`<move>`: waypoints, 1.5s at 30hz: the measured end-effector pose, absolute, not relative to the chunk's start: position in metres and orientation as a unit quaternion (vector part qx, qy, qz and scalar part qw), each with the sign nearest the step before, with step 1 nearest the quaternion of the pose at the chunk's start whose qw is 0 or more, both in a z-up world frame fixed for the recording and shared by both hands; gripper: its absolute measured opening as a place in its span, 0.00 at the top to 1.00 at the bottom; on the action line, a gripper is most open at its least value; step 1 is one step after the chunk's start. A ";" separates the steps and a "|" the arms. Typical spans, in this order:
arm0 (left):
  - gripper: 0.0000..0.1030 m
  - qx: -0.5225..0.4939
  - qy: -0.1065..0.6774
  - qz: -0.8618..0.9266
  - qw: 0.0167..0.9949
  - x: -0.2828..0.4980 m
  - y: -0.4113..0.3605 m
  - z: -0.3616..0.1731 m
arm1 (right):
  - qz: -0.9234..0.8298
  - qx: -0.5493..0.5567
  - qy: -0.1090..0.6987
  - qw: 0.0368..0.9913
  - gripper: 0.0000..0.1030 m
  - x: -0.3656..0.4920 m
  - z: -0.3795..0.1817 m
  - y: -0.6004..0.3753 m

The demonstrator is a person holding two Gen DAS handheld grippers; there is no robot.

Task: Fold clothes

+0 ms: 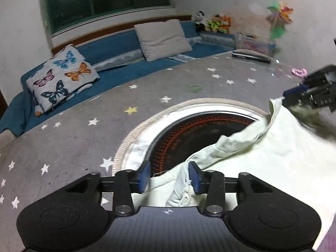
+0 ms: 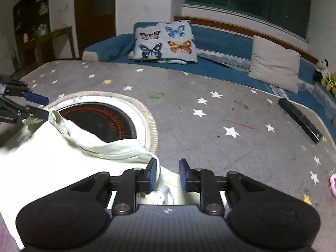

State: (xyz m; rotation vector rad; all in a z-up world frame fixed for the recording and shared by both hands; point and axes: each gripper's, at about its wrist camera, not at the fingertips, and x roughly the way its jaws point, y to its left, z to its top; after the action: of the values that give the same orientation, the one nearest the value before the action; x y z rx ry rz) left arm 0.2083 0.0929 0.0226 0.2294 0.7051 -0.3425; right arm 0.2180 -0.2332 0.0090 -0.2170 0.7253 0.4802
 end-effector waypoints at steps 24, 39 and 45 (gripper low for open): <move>0.90 0.087 0.368 -0.161 0.912 0.217 0.079 0.010 | 0.244 -0.036 0.397 0.884 0.81 0.223 -0.005 -0.231; 0.90 0.070 0.363 -0.180 0.912 0.221 0.054 0.017 | 0.249 -0.040 0.391 0.885 0.82 0.233 -0.004 -0.218; 0.88 0.065 0.382 -0.168 0.906 0.228 0.056 0.004 | 0.232 -0.044 0.385 0.892 0.81 0.209 0.015 -0.251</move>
State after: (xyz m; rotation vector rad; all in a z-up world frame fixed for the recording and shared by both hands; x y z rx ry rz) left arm 0.2278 0.0559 0.0042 0.1344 0.7892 -0.3460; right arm 0.2092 -0.2509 0.0151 -0.0905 0.7986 0.4811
